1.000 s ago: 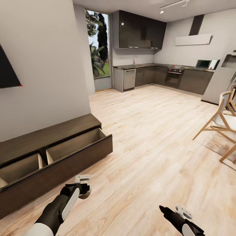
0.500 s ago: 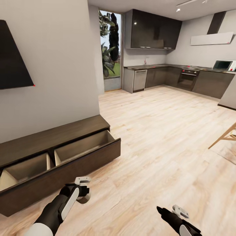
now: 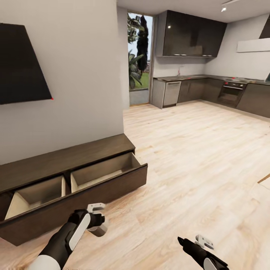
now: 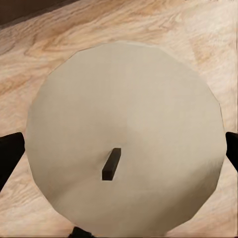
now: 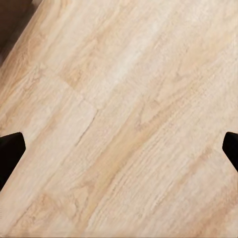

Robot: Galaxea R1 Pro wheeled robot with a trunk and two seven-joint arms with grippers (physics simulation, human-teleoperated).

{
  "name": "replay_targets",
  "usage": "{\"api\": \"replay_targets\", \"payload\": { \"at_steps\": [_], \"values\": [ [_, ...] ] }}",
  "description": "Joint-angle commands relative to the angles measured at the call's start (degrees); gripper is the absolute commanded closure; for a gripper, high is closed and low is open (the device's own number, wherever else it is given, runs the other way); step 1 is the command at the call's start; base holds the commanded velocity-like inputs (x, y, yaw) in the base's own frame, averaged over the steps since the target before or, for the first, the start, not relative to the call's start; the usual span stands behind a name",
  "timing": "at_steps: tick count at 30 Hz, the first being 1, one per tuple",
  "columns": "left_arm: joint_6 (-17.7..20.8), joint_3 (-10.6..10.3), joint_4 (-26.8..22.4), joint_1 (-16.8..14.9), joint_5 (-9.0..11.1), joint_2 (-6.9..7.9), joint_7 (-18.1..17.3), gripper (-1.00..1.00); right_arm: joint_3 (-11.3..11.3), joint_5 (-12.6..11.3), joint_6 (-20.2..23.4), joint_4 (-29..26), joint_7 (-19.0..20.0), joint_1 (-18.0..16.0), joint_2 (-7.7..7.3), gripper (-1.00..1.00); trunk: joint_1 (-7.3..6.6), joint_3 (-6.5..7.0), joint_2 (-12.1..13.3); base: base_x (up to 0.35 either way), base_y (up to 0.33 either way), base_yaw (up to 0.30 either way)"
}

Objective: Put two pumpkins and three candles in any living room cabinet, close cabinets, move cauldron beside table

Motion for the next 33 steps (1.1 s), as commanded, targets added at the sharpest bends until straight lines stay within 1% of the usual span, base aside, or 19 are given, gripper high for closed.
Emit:
{"api": "replay_targets", "payload": {
  "at_steps": [1,3,7,9,11,12,14,15,16,20,22,23,25,26,29,30,31,32,33],
  "values": [
    [0.38,-0.21,-0.32,-0.06,0.88,0.13,0.50,1.00,0.34,-0.45,0.12,-0.12,-0.35,-0.01,-0.08,-1.00,-0.23,0.16,0.39,0.006,0.000,0.274],
    [0.62,-0.14,-0.86,-0.05,1.38,0.19,0.50,1.00,0.44,-0.45,0.12,-0.12,-0.37,0.00,-0.08,-1.00,-0.67,0.58,1.19,0.003,0.000,0.275],
    [0.86,0.14,-1.40,-0.10,1.68,0.42,0.50,1.00,0.50,-0.45,0.16,-0.12,-0.35,0.00,-0.08,-1.00,-1.55,1.41,2.79,0.001,0.000,0.275],
    [2.36,1.55,-1.75,-0.11,1.95,0.56,0.50,1.00,0.50,-0.50,0.14,-0.22,-0.16,-0.01,-0.08,-1.00,-1.99,1.79,3.60,0.000,0.000,0.181],
    [6.08,3.86,-3.14,-0.12,2.09,0.60,0.50,1.00,0.47,-0.52,0.07,-0.41,-0.05,-0.01,-0.09,-1.00,-2.42,2.16,4.40,0.000,0.000,0.074],
    [11.22,6.56,-10.73,-0.97,2.00,0.56,0.83,1.00,0.50,-0.51,-0.32,-0.26,-0.08,-0.01,-0.08,-1.00,-2.64,2.34,4.80,0.000,0.000,0.010],
    [12.13,6.96,-16.70,-1.46,1.98,0.52,1.02,1.00,0.49,-0.53,-0.56,-0.25,-0.07,-0.01,-0.08,-1.00,-3.08,2.70,5.60,0.000,0.000,0.005],
    [12.36,7.05,-18.32,-2.36,1.94,0.51,1.11,1.00,0.50,-0.53,-0.66,-0.23,-0.03,-0.01,-0.08,-1.00,-3.30,2.88,6.00,0.000,0.000,0.002],
    [12.48,7.07,-18.95,-3.37,1.96,0.51,1.17,1.00,0.50,-0.53,-0.71,-0.22,0.03,-0.01,-0.08,-1.00,-3.52,3.06,6.40,0.000,0.000,0.000],
    [12.51,7.12,-19.36,-4.77,1.92,0.50,1.27,1.00,0.51,-0.54,-0.75,-0.27,0.21,-0.01,-0.08,-1.00,-4.40,3.78,8.01,0.000,0.000,0.000],
    [12.48,7.12,-18.78,-5.63,1.91,0.50,1.29,1.00,0.51,-0.54,-0.76,-0.29,0.26,-0.01,-0.08,-1.00,-4.84,4.13,8.81,0.000,0.000,0.000],
    [12.41,7.13,-17.35,-6.41,1.90,0.50,1.29,1.00,0.51,-0.54,-0.76,-0.29,0.27,-0.01,-0.08,-1.00,-5.06,4.31,9.21,0.000,0.000,0.000],
    [12.19,7.15,-12.35,-9.16,1.80,0.50,1.34,1.00,0.51,-0.54,-0.76,-0.29,0.28,-0.01,-0.07,-1.00,-5.50,4.67,10.01,0.000,0.000,0.000],
    [12.09,7.15,-9.43,-11.02,1.69,0.50,1.36,1.00,0.52,-0.50,-0.81,-0.30,0.28,-0.01,-0.03,-1.00,-5.72,4.85,10.42,0.000,0.000,0.000],
    [12.02,7.15,-5.77,-15.86,1.76,0.50,1.50,1.00,0.94,-0.46,-0.84,-0.66,0.33,-0.01,0.00,-1.00,-6.38,5.39,11.62,0.000,0.000,0.000],
    [11.97,7.15,-4.62,-17.02,1.78,0.50,1.56,1.00,1.71,-0.41,-0.91,-0.78,0.31,-0.01,0.00,-1.00,-6.60,5.57,12.02,0.000,0.000,0.000],
    [11.93,7.15,-3.12,-18.24,1.76,0.49,1.59,1.00,3.01,-0.21,-1.01,-0.86,0.09,0.01,0.02,-1.00,-6.82,5.75,12.42,0.000,0.000,0.000],
    [11.89,7.15,-1.49,-19.55,1.75,0.48,1.61,1.00,4.70,0.15,-0.86,-0.91,-0.24,0.00,0.07,-1.00,-7.04,5.93,12.82,0.000,0.000,0.000],
    [11.82,7.15,1.35,-21.55,1.67,0.49,1.60,1.00,7.66,0.95,0.13,-1.62,-1.55,-0.07,0.39,-1.00,-7.26,6.11,13.22,0.000,0.000,0.000]
  ]
}}
